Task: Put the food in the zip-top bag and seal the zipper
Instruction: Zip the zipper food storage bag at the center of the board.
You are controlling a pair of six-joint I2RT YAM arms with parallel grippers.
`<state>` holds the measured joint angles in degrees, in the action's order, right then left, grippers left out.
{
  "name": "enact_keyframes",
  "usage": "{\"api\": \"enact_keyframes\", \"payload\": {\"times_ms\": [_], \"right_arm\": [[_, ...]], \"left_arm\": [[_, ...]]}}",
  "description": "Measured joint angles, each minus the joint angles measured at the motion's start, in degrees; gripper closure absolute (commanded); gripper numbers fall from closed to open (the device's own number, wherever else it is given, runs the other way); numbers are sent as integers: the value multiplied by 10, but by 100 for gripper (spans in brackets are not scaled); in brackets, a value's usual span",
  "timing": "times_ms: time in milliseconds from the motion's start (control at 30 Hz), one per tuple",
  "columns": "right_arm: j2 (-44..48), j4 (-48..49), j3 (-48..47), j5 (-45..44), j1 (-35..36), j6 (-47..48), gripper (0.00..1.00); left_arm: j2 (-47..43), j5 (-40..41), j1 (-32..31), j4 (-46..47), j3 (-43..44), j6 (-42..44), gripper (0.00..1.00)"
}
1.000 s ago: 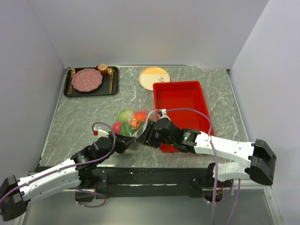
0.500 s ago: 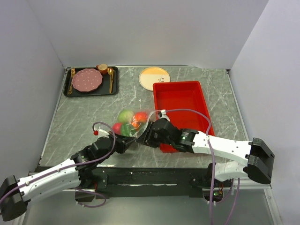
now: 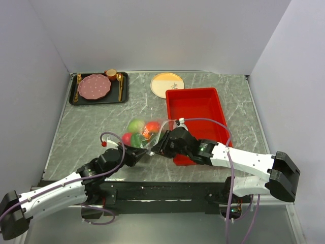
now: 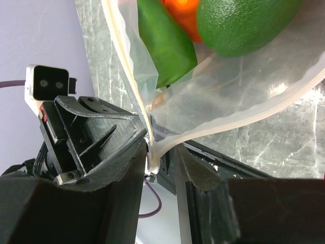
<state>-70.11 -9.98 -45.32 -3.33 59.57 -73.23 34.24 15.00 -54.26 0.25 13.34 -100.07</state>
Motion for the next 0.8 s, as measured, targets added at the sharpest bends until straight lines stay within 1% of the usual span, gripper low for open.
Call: {"api": "enact_keyframes", "payload": {"times_ms": [333, 433, 467, 633, 667, 700, 800], "right_arm": [[-1, 19, 5, 18, -2, -5, 67], [-1, 23, 7, 21, -2, -7, 73], [-1, 24, 7, 21, -2, -7, 77], [-1, 28, 8, 24, -2, -9, 78], [-1, 28, 8, 24, -2, -9, 71], [-1, 28, 8, 24, -2, -9, 68], [-1, 31, 8, 28, -2, -9, 63]], "left_arm": [[9, -3, 0, 8, 0, 0, 99], [9, -3, 0, 8, 0, 0, 99], [9, -4, 0, 8, 0, 0, 99], [9, -4, 0, 9, -1, 0, 99], [9, -4, 0, 11, -2, -1, 99], [9, -4, 0, 12, -3, -1, 99], [9, -5, 0, 12, -3, -1, 99]]}}
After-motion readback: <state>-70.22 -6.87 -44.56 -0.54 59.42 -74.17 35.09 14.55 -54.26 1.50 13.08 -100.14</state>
